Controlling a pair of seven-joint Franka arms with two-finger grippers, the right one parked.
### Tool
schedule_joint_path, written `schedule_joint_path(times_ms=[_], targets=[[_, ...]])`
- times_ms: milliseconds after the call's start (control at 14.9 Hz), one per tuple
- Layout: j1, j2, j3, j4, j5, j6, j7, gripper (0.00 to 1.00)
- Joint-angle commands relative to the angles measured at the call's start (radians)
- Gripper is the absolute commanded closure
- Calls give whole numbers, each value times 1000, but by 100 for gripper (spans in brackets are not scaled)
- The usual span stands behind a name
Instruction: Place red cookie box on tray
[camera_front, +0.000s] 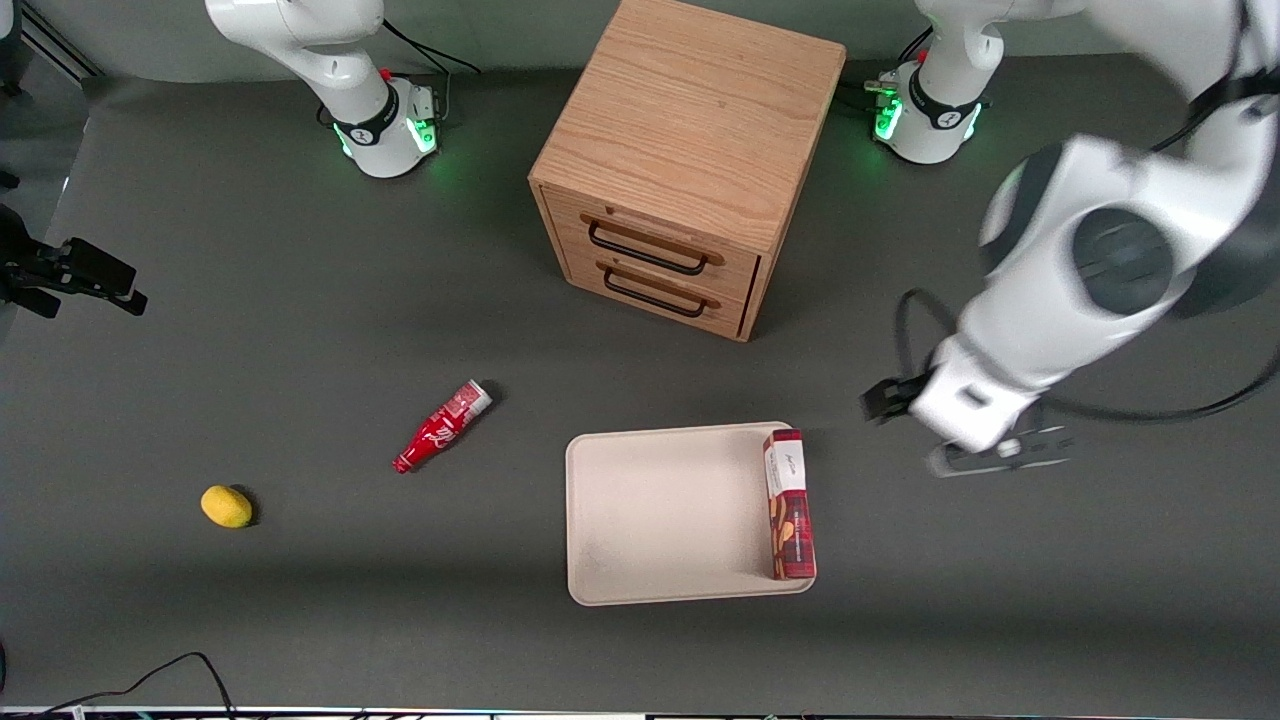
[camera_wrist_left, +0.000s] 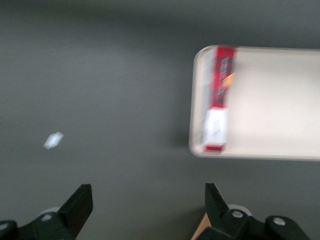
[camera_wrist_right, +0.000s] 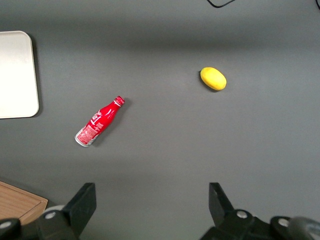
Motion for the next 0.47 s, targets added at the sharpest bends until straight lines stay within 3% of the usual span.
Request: schedule_joint_path(times_ms=[0, 202, 403], targets=[[-4, -156, 130, -43, -47, -156, 188, 0], [-6, -264, 259, -84, -83, -260, 408, 0], [-6, -397, 319, -265, -83, -210, 509, 0]])
